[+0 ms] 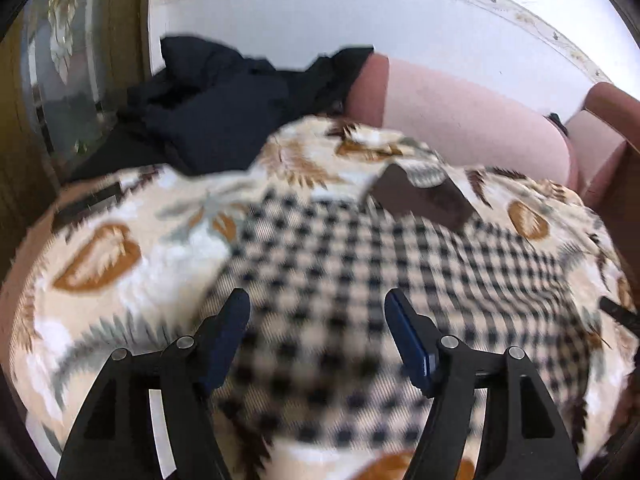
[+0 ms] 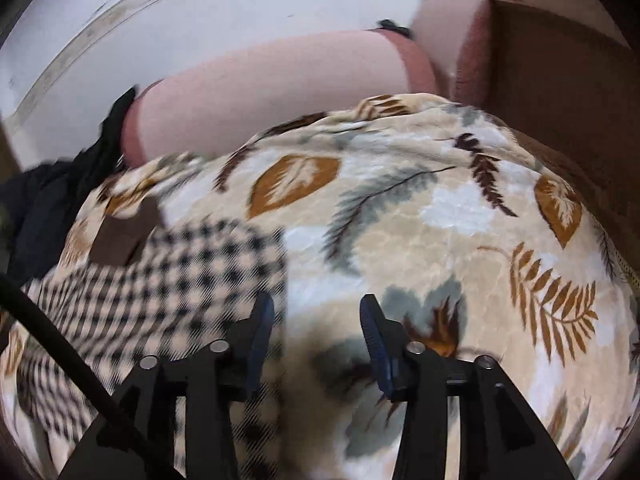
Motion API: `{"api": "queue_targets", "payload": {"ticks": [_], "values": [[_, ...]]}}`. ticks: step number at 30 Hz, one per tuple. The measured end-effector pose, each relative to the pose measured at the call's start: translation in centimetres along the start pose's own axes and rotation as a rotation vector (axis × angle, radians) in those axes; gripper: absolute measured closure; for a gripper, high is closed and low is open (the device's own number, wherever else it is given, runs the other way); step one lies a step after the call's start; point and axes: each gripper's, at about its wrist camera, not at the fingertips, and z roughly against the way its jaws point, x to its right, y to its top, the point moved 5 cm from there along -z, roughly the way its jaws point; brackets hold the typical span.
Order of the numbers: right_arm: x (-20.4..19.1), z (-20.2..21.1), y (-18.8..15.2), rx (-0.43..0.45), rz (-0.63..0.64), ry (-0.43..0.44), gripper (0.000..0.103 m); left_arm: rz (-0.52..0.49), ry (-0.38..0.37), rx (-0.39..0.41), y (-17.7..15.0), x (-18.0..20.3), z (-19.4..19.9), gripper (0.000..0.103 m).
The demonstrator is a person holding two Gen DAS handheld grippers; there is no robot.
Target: Fold large clothes
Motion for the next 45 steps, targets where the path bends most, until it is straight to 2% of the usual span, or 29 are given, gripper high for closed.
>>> {"api": "queue_targets", "payload": {"ticks": [5,7,14,20,27,33,35,38,42,43,44,45], "values": [[-2.4,0.4,-3.8,-0.057,0.061,0.036,0.054,0.025,-0.058,-0.133,-4.5,0.5,-0.7,0.034],[-2.9,0.6,-4.9,-0.066,0.07,0.04,0.054,0.003,-0.047,-0.148,-5.6,1.0,-0.9,0.034],[-2.0,1.5,-7.4,-0.073,0.056,0.008,0.054,-0.048,-0.061,-0.154,-7.2,2.8,-1.2,0.034],[1.1,1.9,-7.0,-0.055,-0.011,-0.028,0.054,-0.076,-0.069,-0.146,-7.6,4.4,-1.0,0.034],[3.8,2.0,-7.1,-0.07,-0.091,-0.03,0.054,-0.091,-0.109,-0.127,-7.4,6.5,-0.3,0.034],[2.0,2.5,-6.9,-0.035,-0.049,0.043,0.054,-0.12,-0.128,-0.114,-6.0,8.8,-1.4,0.034],[0.1,2.5,-6.7,-0.024,0.006,0.084,0.054,-0.101,-0.111,-0.118,-5.4,8.7,-2.4,0.034],[-2.7,2.0,-6.7,-0.031,0.07,0.144,0.064,-0.082,-0.114,-0.149,-5.3,8.3,-4.0,0.034],[-5.9,0.4,-7.4,-0.069,0.142,0.203,0.064,-0.186,-0.07,-0.16,-6.1,8.6,-5.4,0.034],[-6.2,-0.7,-7.7,-0.111,0.132,0.228,0.064,-0.215,-0.044,-0.16,-6.4,8.5,-5.5,0.034],[-6.0,-1.3,-7.9,-0.136,0.124,0.228,0.063,-0.236,-0.011,-0.156,-6.6,7.9,-5.6,0.034],[-5.4,-2.2,-7.9,-0.165,0.111,0.205,0.068,-0.24,0.015,-0.155,-6.7,7.3,-5.5,0.035]]}}
